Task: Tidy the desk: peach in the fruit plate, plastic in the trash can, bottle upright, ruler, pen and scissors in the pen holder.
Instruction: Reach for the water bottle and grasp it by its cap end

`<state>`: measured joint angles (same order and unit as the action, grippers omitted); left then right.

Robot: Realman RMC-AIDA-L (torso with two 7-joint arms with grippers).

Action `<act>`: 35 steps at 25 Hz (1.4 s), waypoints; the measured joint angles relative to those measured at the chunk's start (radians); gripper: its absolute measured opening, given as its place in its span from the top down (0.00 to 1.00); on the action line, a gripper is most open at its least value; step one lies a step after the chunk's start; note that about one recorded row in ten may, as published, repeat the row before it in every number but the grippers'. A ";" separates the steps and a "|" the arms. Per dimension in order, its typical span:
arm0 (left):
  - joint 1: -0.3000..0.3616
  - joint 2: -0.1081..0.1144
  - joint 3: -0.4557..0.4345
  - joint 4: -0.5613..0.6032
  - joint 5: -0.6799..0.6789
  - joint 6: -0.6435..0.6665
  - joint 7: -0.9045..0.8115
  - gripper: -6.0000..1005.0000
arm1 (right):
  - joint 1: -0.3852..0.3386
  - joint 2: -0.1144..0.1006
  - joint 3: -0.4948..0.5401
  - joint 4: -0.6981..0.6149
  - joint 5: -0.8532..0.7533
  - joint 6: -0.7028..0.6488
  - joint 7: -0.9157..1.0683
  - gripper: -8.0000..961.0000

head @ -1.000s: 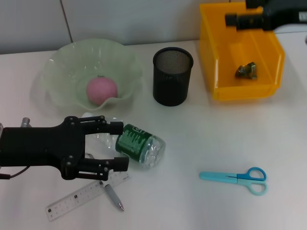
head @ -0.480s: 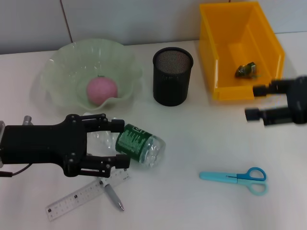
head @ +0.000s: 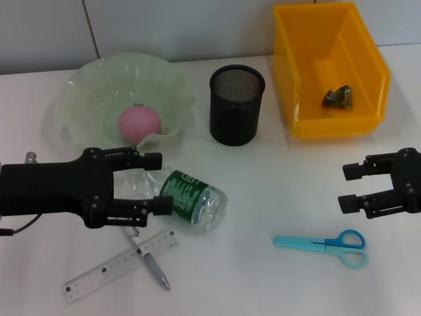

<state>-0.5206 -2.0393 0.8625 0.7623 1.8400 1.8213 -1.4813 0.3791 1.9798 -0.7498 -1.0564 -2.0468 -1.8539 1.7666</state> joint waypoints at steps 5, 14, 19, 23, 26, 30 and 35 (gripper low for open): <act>0.000 0.002 -0.011 0.022 0.001 -0.006 -0.119 0.17 | 0.006 -0.002 -0.002 -0.013 -0.006 -0.005 -0.002 0.16; -0.129 0.002 -0.001 0.346 0.228 -0.010 -0.325 0.17 | 0.006 -0.005 0.004 -0.014 -0.008 -0.011 -0.035 0.16; -0.282 0.031 0.050 0.365 0.370 0.006 -0.315 0.17 | 0.008 -0.005 0.005 -0.009 -0.017 -0.012 -0.025 0.16; -0.366 0.033 0.125 0.371 0.465 0.007 -0.292 0.17 | 0.012 -0.008 0.006 -0.009 -0.017 -0.012 -0.015 0.16; -0.408 0.017 0.172 0.385 0.523 0.005 -0.267 0.17 | 0.016 -0.016 0.004 -0.008 -0.018 -0.012 0.000 0.16; -0.473 -0.024 0.261 0.398 0.667 -0.015 -0.205 0.17 | 0.029 -0.026 0.004 -0.006 -0.019 -0.013 0.027 0.16; -0.516 -0.024 0.369 0.348 0.711 -0.070 -0.139 0.17 | 0.056 -0.027 0.004 0.013 -0.019 -0.011 0.052 0.16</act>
<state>-1.0361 -2.0637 1.2316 1.1104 2.5507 1.7513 -1.6205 0.4355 1.9524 -0.7462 -1.0430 -2.0654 -1.8648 1.8190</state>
